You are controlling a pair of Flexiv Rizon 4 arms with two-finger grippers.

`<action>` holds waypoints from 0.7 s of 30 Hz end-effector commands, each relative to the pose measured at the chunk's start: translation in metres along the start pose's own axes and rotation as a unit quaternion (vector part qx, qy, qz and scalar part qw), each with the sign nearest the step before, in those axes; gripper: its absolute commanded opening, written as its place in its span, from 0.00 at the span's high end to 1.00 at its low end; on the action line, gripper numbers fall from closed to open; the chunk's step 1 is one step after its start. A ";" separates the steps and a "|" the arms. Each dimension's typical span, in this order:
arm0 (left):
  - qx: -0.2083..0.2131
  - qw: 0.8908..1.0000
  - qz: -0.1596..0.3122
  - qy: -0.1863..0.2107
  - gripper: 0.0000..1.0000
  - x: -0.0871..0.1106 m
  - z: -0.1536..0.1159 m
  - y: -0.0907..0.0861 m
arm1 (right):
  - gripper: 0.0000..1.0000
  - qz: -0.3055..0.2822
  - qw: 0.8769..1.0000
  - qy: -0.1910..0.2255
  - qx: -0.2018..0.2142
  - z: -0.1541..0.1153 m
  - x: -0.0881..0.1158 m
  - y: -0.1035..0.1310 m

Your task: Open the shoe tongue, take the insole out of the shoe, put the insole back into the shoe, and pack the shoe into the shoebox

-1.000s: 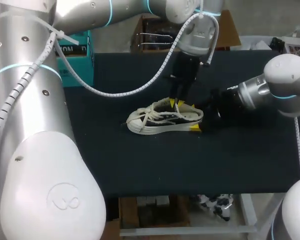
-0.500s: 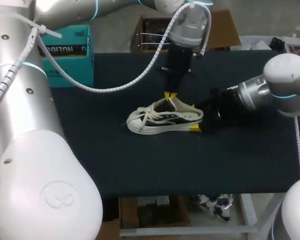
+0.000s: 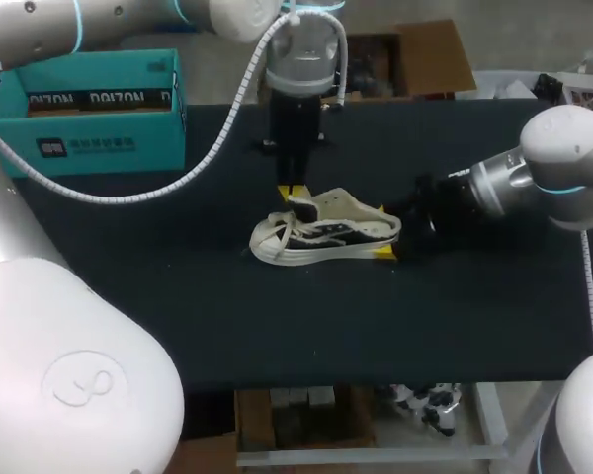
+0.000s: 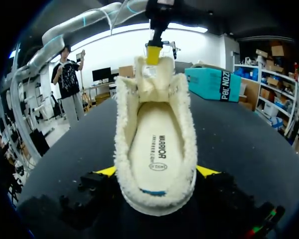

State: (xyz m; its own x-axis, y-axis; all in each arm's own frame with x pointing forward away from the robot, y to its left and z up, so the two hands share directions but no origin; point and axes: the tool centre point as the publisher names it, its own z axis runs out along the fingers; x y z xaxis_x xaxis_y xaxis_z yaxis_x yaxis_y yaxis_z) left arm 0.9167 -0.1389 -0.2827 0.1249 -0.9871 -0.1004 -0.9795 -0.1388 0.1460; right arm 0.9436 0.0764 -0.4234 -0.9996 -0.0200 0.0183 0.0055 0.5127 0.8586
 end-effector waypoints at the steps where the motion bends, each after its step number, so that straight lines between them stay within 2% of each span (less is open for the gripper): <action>1: 0.008 0.990 -0.009 0.140 1.00 -0.022 0.016 -0.003 | 1.00 0.000 1.000 0.001 -0.001 0.002 -0.003 -0.004; 14: -0.026 0.991 0.004 0.133 1.00 -0.020 0.045 -0.010 | 1.00 0.000 1.000 0.001 -0.001 0.002 -0.003 -0.004; 16: -0.028 0.991 0.008 0.132 0.79 -0.020 0.045 -0.010 | 1.00 0.000 1.000 0.001 -0.001 0.002 -0.003 -0.004; 17: -0.027 0.991 0.014 0.134 0.73 -0.020 0.044 -0.009 | 1.00 0.000 1.000 0.001 -0.001 0.002 -0.003 -0.004; 18: -0.025 0.990 0.020 0.136 0.68 -0.020 0.041 -0.008 | 1.00 0.000 1.000 0.001 -0.001 0.002 -0.003 -0.004; 21: -0.008 0.989 0.043 0.142 0.65 -0.022 0.023 0.001 | 1.00 0.000 1.000 0.001 -0.001 0.002 -0.003 -0.004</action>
State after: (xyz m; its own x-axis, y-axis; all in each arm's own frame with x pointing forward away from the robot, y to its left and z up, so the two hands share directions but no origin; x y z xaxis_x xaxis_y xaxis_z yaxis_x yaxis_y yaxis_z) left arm 0.9181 -0.1188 -0.3188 0.0965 -0.9770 0.1903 -0.9814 -0.0616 0.1816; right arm 0.9440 0.0771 -0.4238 -0.9996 -0.0198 0.0182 0.0055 0.5137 0.8579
